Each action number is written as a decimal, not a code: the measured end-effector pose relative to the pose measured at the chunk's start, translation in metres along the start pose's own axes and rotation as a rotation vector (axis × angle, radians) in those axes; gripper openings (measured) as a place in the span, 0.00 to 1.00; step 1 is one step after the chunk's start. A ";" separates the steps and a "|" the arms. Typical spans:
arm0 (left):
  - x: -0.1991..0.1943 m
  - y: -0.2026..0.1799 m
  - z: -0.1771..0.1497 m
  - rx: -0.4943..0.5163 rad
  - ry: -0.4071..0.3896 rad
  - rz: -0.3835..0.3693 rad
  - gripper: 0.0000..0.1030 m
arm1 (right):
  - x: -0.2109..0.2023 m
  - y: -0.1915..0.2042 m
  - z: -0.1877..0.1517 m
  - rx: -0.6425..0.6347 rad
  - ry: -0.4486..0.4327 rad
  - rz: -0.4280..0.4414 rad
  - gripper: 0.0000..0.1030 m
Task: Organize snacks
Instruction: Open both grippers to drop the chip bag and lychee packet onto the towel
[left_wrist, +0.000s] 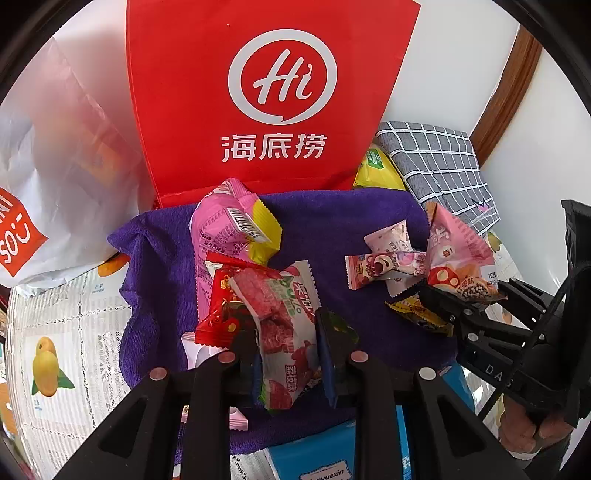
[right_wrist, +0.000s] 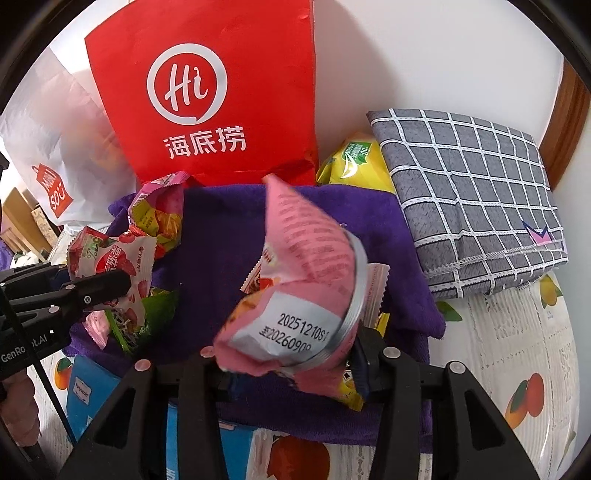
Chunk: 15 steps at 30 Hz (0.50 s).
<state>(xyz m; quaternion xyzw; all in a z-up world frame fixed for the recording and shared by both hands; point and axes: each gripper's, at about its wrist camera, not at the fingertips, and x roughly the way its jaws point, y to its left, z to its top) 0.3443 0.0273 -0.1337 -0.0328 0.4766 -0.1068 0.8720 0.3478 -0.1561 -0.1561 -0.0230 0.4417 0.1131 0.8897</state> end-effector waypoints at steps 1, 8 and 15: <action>0.000 0.001 0.000 -0.003 0.002 -0.002 0.23 | 0.000 0.001 0.000 0.000 0.003 -0.001 0.46; -0.003 0.003 0.002 -0.009 0.011 -0.013 0.49 | -0.008 0.006 0.000 0.014 -0.016 -0.012 0.56; -0.019 0.005 0.003 -0.011 -0.026 0.002 0.59 | -0.018 0.012 0.003 0.025 -0.023 -0.019 0.60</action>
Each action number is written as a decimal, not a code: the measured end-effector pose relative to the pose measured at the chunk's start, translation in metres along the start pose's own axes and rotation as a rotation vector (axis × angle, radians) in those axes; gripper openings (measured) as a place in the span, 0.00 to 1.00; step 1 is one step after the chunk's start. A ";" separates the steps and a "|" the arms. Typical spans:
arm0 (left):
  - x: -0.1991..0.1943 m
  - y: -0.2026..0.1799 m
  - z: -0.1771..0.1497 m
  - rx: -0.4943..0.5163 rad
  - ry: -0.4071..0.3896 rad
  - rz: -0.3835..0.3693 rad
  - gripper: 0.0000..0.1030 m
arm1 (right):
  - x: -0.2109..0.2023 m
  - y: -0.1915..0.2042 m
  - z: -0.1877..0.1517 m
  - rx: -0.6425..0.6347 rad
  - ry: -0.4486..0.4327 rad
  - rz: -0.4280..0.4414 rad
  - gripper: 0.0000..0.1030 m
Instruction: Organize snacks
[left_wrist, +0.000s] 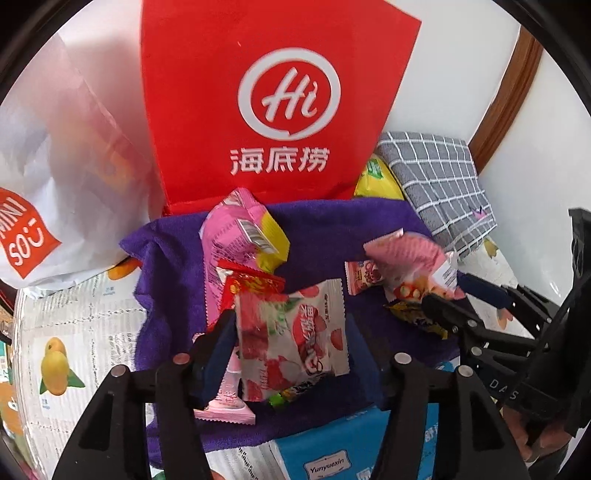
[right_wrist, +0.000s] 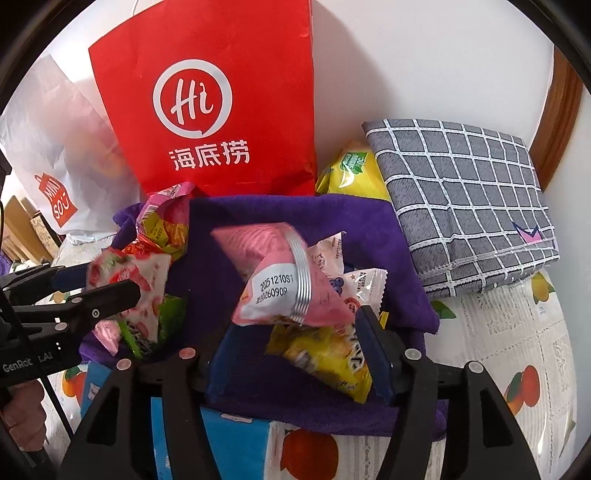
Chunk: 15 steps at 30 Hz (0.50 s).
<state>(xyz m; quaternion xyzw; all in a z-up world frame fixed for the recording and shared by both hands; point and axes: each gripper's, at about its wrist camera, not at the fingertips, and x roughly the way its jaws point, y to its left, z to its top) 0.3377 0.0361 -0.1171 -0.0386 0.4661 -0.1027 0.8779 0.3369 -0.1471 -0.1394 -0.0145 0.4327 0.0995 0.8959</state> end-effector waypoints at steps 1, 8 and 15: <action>-0.003 0.001 0.000 -0.002 -0.006 -0.003 0.61 | -0.003 0.001 0.000 0.001 -0.004 0.000 0.60; -0.033 -0.009 -0.006 0.021 -0.057 0.005 0.75 | -0.036 -0.002 -0.001 0.050 -0.061 0.009 0.71; -0.068 -0.018 -0.020 0.014 -0.082 0.023 0.75 | -0.074 -0.008 -0.007 0.082 -0.086 0.004 0.71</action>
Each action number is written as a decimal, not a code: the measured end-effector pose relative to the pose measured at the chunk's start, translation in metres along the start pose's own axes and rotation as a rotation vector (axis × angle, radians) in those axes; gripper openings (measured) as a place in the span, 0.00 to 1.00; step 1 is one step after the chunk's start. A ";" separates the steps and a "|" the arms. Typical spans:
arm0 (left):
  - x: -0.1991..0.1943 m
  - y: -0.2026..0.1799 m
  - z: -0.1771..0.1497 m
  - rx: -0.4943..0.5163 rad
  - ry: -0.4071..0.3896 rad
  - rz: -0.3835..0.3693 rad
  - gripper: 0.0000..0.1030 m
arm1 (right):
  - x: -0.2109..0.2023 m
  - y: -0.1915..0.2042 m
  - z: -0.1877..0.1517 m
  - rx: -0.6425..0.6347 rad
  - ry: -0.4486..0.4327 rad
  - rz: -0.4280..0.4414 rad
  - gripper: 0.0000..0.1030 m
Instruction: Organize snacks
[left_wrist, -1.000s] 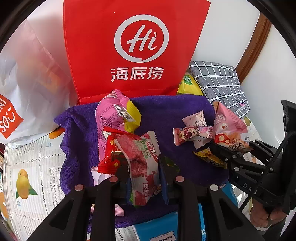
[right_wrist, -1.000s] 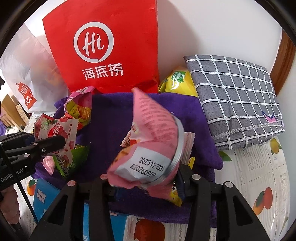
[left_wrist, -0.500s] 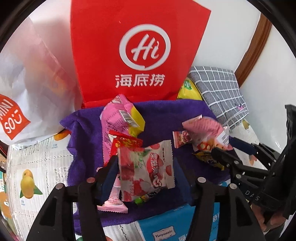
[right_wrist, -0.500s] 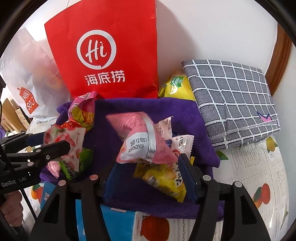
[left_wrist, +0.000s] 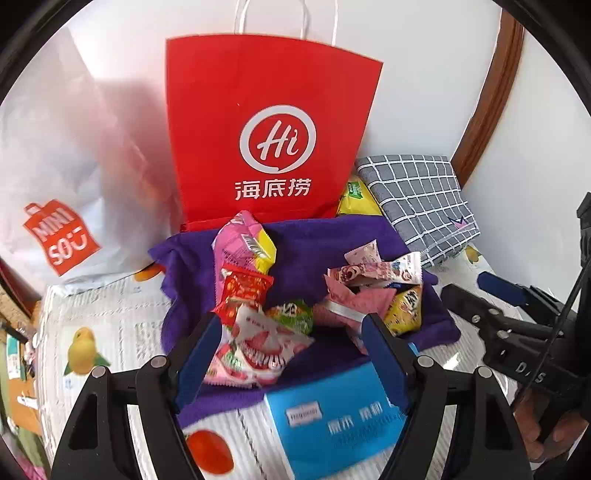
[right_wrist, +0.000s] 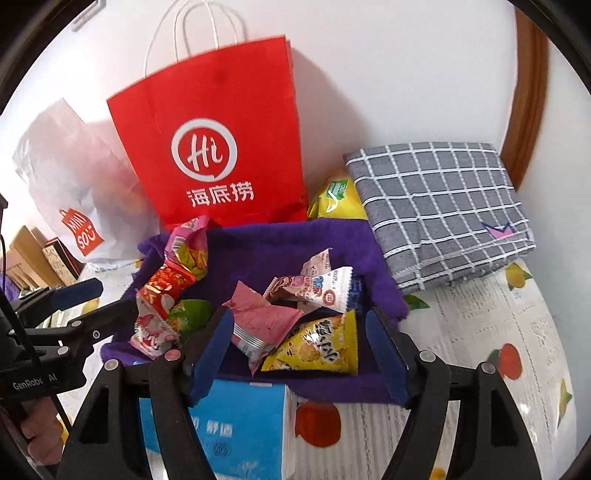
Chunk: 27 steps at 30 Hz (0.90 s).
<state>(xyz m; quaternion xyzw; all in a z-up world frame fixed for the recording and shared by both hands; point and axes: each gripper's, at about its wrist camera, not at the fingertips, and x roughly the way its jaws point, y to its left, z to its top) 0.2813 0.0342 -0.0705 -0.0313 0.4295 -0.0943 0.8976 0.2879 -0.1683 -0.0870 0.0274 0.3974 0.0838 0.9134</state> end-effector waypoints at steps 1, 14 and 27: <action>-0.006 -0.001 -0.003 -0.004 -0.003 0.001 0.75 | -0.007 -0.001 -0.001 -0.001 -0.003 -0.004 0.71; -0.088 -0.036 -0.056 0.022 -0.081 0.059 0.78 | -0.096 -0.012 -0.046 0.017 -0.032 -0.030 0.71; -0.144 -0.070 -0.102 0.022 -0.150 0.145 0.86 | -0.168 -0.023 -0.093 0.025 -0.101 -0.054 0.89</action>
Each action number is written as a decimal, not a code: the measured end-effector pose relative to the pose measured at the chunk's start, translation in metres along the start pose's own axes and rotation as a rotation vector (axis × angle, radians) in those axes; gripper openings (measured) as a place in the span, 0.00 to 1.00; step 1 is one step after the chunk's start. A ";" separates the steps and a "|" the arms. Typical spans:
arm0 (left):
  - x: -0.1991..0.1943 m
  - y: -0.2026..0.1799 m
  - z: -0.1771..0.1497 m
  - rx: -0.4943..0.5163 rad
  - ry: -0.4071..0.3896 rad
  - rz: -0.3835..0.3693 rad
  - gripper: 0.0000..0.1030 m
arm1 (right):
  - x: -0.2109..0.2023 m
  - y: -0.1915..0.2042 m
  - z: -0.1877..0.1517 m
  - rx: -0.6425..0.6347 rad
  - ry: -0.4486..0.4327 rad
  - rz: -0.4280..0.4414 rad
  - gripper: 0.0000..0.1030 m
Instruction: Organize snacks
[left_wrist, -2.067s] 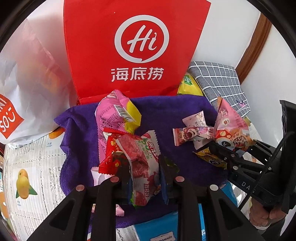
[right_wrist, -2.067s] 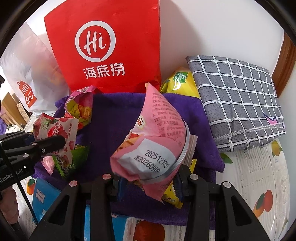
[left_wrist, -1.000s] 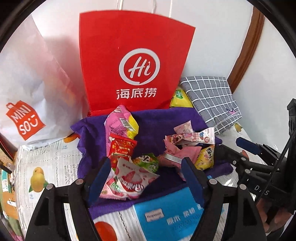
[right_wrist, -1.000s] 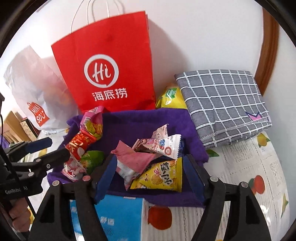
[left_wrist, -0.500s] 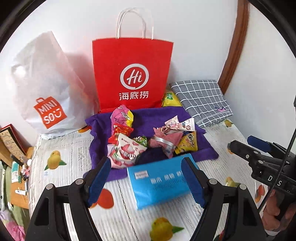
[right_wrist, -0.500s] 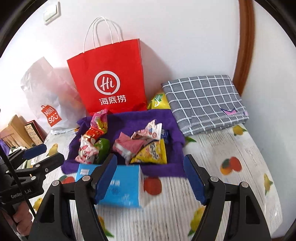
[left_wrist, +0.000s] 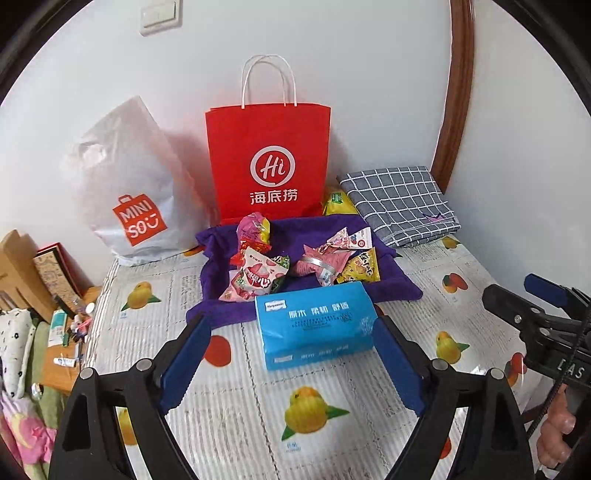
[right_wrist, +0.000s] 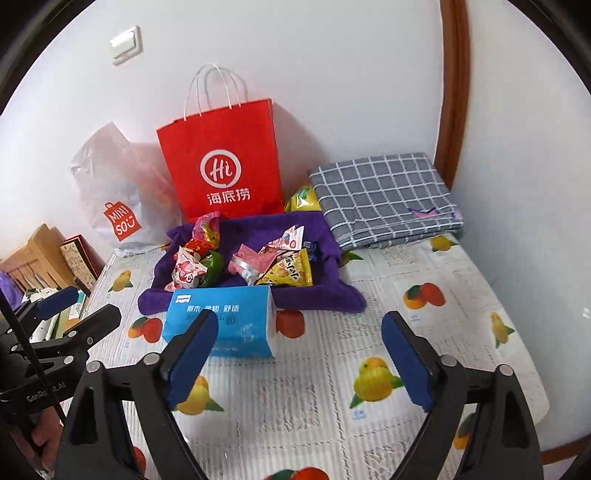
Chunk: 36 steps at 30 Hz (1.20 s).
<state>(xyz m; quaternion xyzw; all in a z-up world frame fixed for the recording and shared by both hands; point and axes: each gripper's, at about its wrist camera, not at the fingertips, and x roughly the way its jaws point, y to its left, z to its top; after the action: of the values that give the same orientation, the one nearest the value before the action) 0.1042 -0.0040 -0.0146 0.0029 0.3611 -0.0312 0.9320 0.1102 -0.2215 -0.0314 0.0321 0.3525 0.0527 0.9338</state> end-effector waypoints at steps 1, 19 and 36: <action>-0.004 -0.001 -0.002 -0.004 -0.003 0.002 0.86 | -0.005 -0.001 -0.003 0.002 -0.005 0.000 0.90; -0.064 -0.014 -0.043 -0.059 -0.079 0.089 0.87 | -0.063 -0.006 -0.046 -0.024 -0.061 -0.028 0.91; -0.078 -0.020 -0.072 -0.062 -0.100 0.109 0.88 | -0.091 -0.008 -0.074 -0.042 -0.104 -0.054 0.95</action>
<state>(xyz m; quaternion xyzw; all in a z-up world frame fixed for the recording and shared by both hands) -0.0033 -0.0178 -0.0145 -0.0081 0.3141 0.0310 0.9488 -0.0060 -0.2388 -0.0286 0.0056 0.3031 0.0333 0.9524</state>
